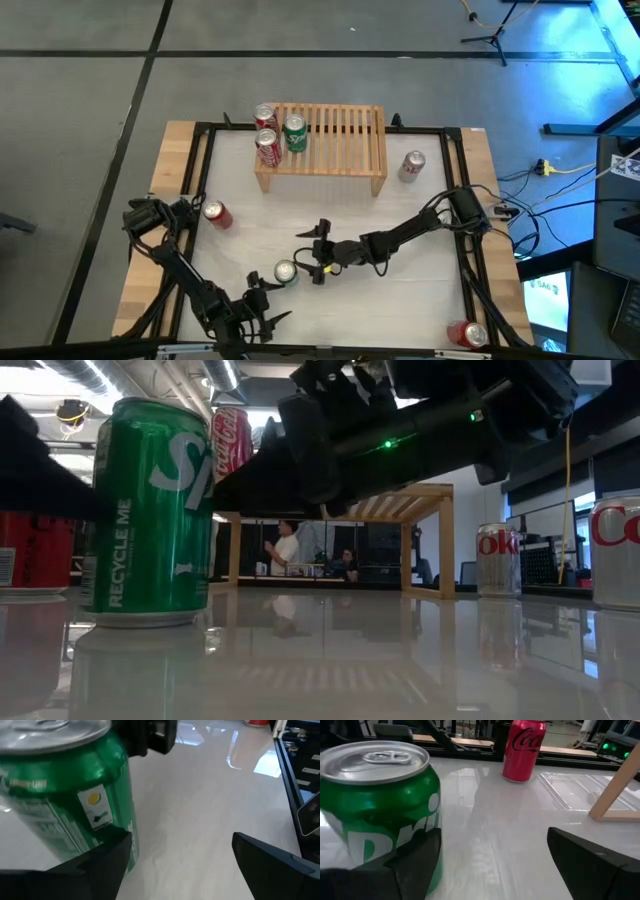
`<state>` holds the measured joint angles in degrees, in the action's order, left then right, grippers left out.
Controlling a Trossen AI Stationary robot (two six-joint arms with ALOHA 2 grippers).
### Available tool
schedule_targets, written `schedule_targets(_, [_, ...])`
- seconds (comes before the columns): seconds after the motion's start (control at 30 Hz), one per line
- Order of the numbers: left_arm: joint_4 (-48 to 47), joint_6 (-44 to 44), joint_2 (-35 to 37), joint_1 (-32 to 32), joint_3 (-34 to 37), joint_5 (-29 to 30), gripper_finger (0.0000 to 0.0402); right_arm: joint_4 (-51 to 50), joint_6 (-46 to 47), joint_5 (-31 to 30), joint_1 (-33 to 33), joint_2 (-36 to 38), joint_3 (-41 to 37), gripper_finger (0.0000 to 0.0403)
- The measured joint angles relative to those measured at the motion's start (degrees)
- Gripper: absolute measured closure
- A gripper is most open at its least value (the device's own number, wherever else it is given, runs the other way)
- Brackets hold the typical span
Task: Place canned beverage on shelf
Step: Put the green soda can on the shelf aligned with the other green soda can
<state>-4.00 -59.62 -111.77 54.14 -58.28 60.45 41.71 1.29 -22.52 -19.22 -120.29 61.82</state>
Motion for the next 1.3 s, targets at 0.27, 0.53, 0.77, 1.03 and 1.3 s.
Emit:
schedule_targets(0.27, [-4.1,-5.9,0.0,2.0,0.0,2.0,0.0065,-0.3,-0.3,-0.8,-1.9,0.0,0.0,0.004])
schedule_targets(0.53, [-5.1,-6.9,0.0,2.8,0.0,2.9,0.0065,-0.4,0.1,-0.7,-4.1,0.0,0.0,0.004])
schedule_targets(0.77, [-6.5,-7.8,0.0,2.5,0.1,3.9,0.0065,-1.4,-0.1,1.1,-6.3,0.5,0.1,0.004])
schedule_targets(1.03, [-6.5,-7.8,0.0,2.6,0.1,3.8,0.0065,-12.4,-0.3,-0.2,-6.7,6.0,0.1,0.004])
schedule_targets(1.3, [-6.5,-7.8,0.0,2.6,0.1,3.2,0.0065,-20.9,-0.1,-0.3,-7.1,12.1,0.1,0.004])
